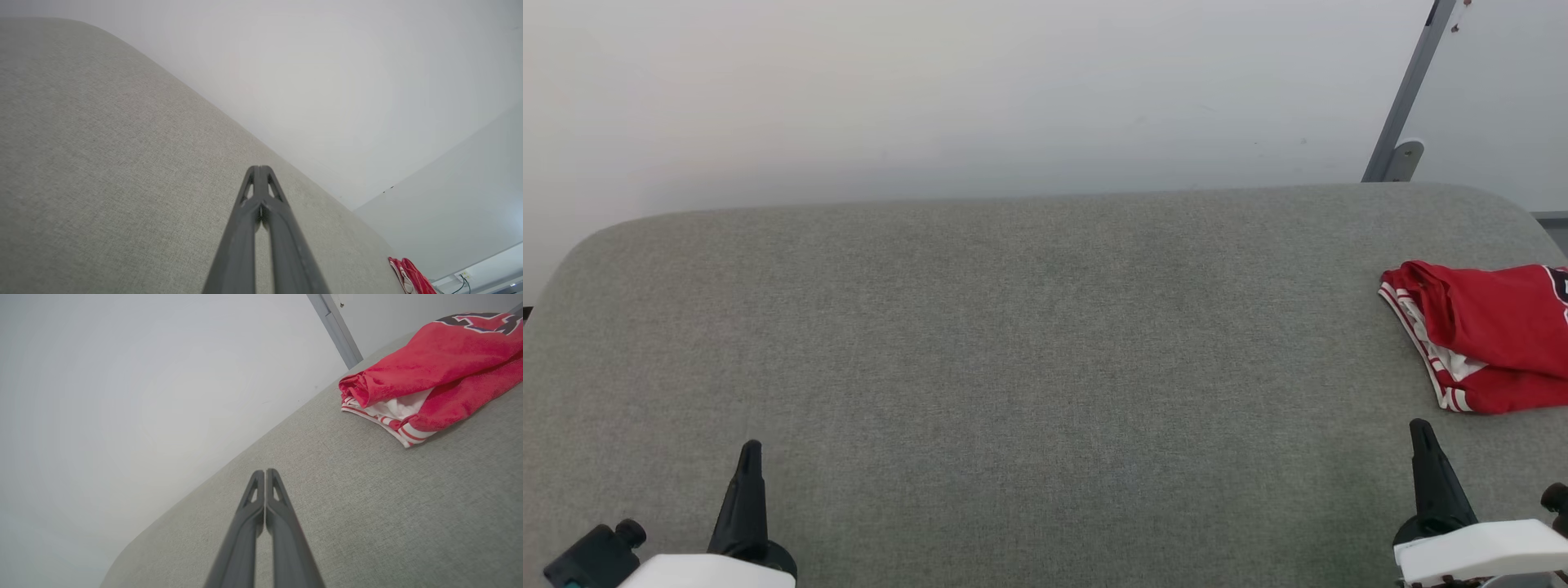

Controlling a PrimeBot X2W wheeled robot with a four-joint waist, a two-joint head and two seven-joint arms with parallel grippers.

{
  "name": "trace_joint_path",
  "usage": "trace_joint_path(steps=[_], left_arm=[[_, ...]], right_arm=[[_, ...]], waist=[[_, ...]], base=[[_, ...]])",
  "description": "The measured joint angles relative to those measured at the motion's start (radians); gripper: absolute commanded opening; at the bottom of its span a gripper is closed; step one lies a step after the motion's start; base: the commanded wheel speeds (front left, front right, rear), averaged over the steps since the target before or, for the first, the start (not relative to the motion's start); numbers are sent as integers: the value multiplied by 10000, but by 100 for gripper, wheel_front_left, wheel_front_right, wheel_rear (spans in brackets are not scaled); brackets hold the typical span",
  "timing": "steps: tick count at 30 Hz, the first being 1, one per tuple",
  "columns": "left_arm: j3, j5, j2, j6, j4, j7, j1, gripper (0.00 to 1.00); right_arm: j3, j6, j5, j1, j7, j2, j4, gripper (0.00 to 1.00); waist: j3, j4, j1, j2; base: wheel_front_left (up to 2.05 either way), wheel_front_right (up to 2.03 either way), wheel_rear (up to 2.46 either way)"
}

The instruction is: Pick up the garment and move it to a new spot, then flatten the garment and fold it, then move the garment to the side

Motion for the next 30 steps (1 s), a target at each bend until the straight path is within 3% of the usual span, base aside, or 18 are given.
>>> trace_joint_path(steps=[30], left_arm=[[173,-3329,-255,0,441,909,-753,0]], right_arm=[[-33,0,3381,-633,911,184,244,0]], waist=[[111,-38,0,0]], base=[[0,0,0]])
